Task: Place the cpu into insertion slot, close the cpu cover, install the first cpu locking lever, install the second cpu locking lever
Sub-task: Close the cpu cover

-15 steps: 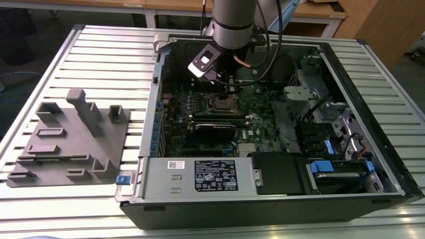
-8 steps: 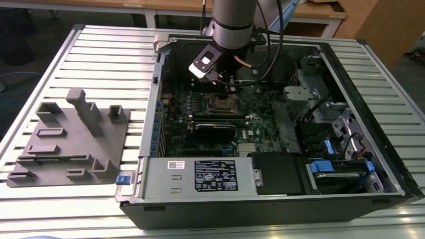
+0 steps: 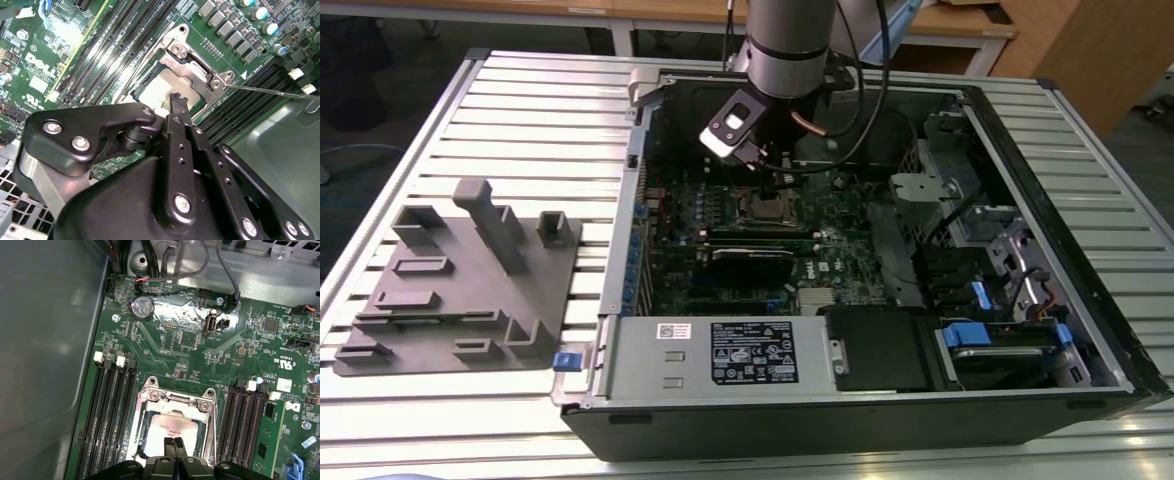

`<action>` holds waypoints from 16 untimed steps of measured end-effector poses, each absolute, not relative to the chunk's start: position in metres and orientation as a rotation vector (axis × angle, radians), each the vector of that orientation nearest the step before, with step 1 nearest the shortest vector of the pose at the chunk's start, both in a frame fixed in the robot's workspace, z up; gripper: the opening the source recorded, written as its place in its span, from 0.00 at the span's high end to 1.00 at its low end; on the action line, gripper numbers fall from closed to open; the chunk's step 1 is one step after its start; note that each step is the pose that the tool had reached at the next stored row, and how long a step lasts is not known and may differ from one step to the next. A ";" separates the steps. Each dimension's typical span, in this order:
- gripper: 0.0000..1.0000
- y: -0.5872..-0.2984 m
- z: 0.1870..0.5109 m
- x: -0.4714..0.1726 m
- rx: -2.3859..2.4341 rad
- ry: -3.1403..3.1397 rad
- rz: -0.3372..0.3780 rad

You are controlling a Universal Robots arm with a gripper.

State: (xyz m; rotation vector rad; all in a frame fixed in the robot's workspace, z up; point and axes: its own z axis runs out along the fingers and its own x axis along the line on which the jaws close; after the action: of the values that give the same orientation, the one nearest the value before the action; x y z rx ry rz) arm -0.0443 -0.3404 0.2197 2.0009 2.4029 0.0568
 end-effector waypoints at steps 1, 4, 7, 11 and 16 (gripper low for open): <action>0.89 -0.340 0.220 -0.044 1.993 2.410 0.057; 0.89 -0.340 0.220 -0.044 1.982 2.419 0.058; 0.89 -0.340 0.220 -0.044 1.982 2.419 0.058; 0.89 -0.340 0.220 -0.044 1.972 2.427 0.058; 0.89 -0.340 0.220 -0.044 1.950 2.446 0.058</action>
State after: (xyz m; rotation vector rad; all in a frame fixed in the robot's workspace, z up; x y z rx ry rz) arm -0.0443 -0.3404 0.2196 1.9496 2.4460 0.0579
